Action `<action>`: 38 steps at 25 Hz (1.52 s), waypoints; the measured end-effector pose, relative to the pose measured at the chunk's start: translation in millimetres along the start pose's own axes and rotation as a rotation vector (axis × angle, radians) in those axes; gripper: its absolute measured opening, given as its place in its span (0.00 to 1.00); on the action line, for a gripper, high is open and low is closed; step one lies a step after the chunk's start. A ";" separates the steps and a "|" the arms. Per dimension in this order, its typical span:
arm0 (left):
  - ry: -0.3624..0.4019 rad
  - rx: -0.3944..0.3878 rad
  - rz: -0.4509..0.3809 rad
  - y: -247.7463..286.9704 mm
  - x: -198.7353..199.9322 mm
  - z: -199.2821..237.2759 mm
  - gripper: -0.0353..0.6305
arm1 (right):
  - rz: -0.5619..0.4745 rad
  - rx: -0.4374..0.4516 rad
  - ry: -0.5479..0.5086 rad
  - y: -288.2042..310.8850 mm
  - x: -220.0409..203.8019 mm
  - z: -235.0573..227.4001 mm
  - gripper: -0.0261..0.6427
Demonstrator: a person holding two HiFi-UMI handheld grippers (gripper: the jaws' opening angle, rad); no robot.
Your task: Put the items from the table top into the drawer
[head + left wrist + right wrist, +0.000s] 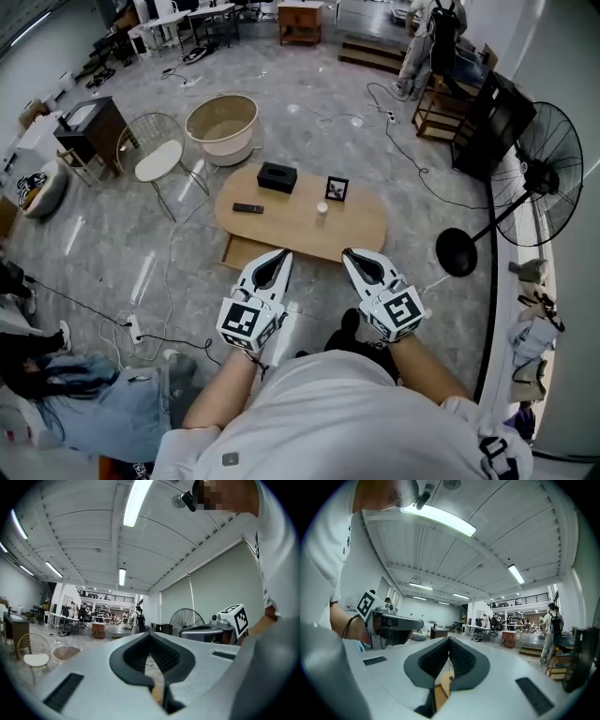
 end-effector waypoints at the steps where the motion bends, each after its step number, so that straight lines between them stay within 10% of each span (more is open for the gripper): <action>1: -0.002 0.001 0.003 3.5 -1.8 1.5 0.07 | -0.002 0.001 -0.004 2.2 -1.0 -2.9 0.08; 38: -0.042 0.139 0.150 326.8 -73.1 62.8 0.07 | 0.098 0.139 0.093 101.0 -113.3 -327.5 0.08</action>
Point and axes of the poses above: the fingertips, and each gripper's own axes: y forward along the fingers, z to its left, x out of its top, the point moved 3 cm from there along -y, backward along the fingers, and after that the axes turned 1 degree about z, right-handed, at the moved point
